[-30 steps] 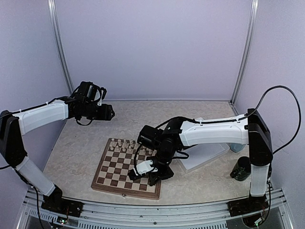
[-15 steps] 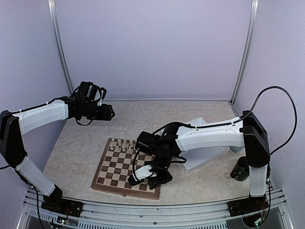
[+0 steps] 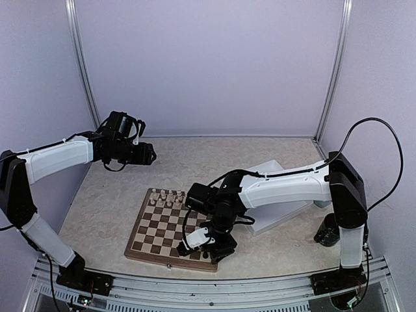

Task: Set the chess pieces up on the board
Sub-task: Place the pawn at a7, then pick up the chess pile from the storage box.

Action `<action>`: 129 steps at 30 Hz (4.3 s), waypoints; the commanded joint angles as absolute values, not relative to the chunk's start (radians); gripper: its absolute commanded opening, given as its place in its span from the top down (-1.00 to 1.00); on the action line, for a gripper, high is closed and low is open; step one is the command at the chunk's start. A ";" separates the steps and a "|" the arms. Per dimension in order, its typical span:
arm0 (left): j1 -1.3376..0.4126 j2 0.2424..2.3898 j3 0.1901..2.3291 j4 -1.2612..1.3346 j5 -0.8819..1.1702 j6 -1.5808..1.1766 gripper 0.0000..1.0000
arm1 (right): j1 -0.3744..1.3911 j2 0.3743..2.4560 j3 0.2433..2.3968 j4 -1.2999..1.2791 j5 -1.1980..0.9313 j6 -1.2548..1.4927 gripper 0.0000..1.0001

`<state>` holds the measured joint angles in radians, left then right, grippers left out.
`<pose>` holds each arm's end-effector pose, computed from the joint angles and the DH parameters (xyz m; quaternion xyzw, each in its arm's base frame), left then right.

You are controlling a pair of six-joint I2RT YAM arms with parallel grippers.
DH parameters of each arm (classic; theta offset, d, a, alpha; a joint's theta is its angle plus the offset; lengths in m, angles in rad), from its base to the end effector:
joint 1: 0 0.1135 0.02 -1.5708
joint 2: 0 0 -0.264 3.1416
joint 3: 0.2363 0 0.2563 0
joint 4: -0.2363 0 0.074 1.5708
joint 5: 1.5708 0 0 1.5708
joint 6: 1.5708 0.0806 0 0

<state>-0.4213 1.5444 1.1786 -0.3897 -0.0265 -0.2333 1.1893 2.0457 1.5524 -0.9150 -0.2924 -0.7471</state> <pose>0.3474 -0.1533 0.2383 0.0809 0.9144 -0.1159 0.3793 0.1322 0.3920 0.1340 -0.8191 0.5492 0.1593 0.0465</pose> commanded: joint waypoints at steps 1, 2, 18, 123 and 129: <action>-0.419 1.525 1.175 -0.391 -0.018 -0.222 -0.38 | 1.201 2.026 1.539 -0.903 -0.287 -0.746 -0.14; -0.419 1.524 1.174 -0.392 -0.017 -0.223 -0.38 | 1.201 2.027 1.542 -0.899 -0.289 -0.744 -0.09; -0.419 1.527 1.175 -0.392 -0.009 -0.223 -0.39 | 1.204 2.053 1.582 -0.848 -0.299 -0.699 0.62; -0.674 1.435 1.162 -0.030 -0.039 -0.094 -0.59 | 0.376 2.013 1.499 -0.750 -0.229 -0.431 0.57; -0.675 1.446 1.176 -0.047 -0.048 -0.092 -0.59 | 0.376 1.989 1.457 -0.740 -0.139 -0.414 0.63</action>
<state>-0.6697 1.4536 1.1500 -0.0231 -0.0250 -0.1062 0.3729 2.0144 1.4746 -0.7517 -0.2111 -0.4400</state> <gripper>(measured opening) 0.795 0.186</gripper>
